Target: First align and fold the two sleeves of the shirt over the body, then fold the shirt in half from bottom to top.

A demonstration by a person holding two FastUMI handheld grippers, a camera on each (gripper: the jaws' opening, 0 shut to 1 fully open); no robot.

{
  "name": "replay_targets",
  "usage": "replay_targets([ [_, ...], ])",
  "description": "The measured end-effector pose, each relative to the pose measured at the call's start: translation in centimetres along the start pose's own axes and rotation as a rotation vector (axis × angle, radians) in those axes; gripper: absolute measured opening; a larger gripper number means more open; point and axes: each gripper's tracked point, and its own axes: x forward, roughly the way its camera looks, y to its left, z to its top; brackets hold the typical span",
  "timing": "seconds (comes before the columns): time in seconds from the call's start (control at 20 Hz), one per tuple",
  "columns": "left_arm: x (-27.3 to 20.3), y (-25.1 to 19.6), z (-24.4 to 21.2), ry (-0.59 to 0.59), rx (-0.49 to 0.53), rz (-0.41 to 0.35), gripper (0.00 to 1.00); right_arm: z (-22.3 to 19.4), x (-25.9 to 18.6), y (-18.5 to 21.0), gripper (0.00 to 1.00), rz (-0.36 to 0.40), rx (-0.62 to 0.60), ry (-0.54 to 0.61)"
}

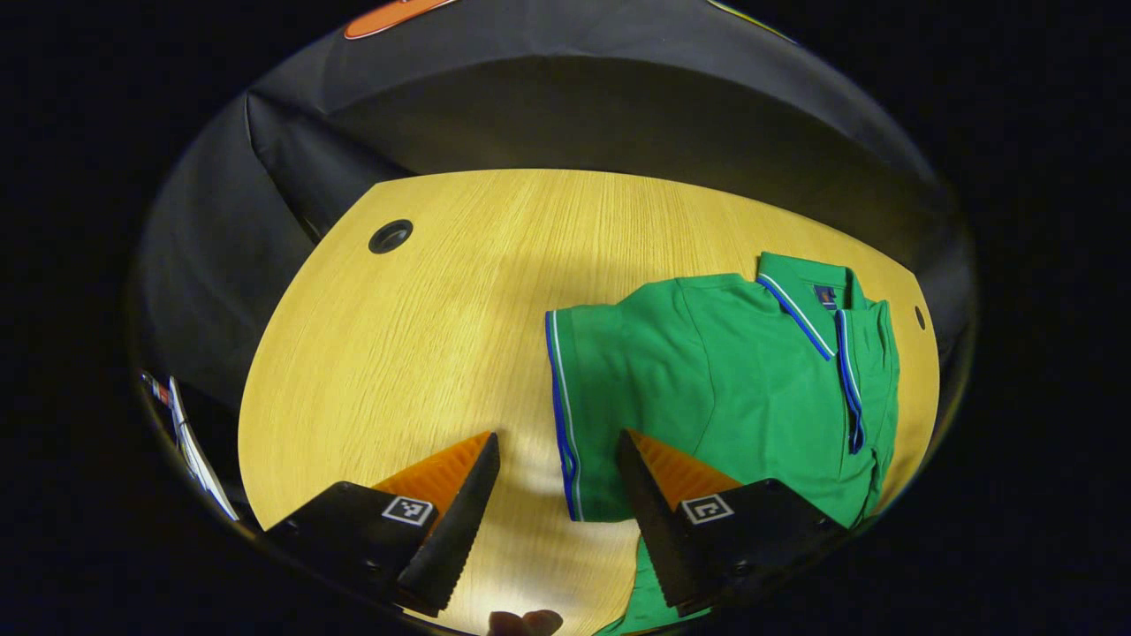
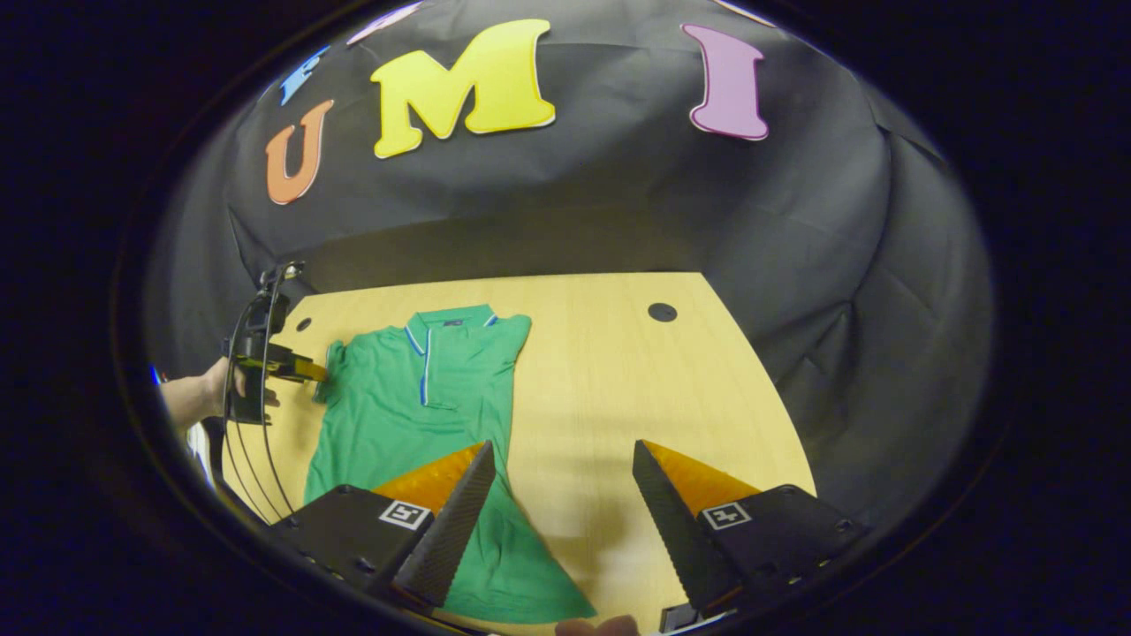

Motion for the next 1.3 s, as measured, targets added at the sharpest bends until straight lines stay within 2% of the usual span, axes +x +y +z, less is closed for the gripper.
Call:
replay_targets([
  [0.15, 0.8, -0.1, -0.8, 0.027, -0.024, 0.003, 0.88, 0.1, 0.2, 0.3, 0.95, 0.002, -0.008, 0.004],
  [0.2, 1.0, 0.0, -0.2, 0.007, -0.012, 0.006, 1.0, 0.0, 0.2, 0.2, 0.95, 0.003, -0.013, 0.007],
  [0.3, 1.3, -0.4, -0.1, 0.015, 0.012, -0.011, 0.99, 0.0, 0.3, 0.5, 0.95, 0.003, -0.017, 0.012],
  [0.35, 1.3, -0.9, -0.4, 0.022, 0.006, -0.035, 0.99, 0.0, 0.3, 0.6, 0.95, 0.004, -0.018, 0.013],
  [0.45, 1.4, -1.5, -0.5, 0.016, -0.006, -0.038, 1.0, 0.0, 0.4, 0.9, 0.95, 0.003, -0.025, 0.018],
  [0.65, 1.7, -2.5, -0.5, 0.014, 0.011, -0.046, 0.22, 0.4, 0.1, 1.3, 0.95, -0.002, -0.049, 0.005],
  [0.7, 1.5, -2.5, -0.1, 0.01, 0.022, -0.063, 0.12, 0.2, 0.0, 1.4, 0.96, 0.002, -0.038, 0.003],
  [0.75, 1.3, -2.4, 0.0, 0.008, 0.039, -0.07, 0.06, 0.1, 0.0, 1.3, 0.96, 0.001, -0.032, 0.004],
  [0.85, 0.7, -2.5, 0.7, -0.017, 0.048, -0.078, 0.03, 0.3, 0.0, 1.1, 0.96, -0.003, -0.019, -0.002],
  [1.0, -0.6, -3.1, 1.8, -0.048, 0.066, -0.091, 0.03, 0.1, 0.0, 1.0, 0.96, -0.004, 0.006, -0.003],
  [1.3, -3.8, -9.2, 4.7, -0.131, 0.114, -0.18, 0.03, 0.1, -0.5, -0.1, 0.96, -0.016, 0.021, -0.007],
])
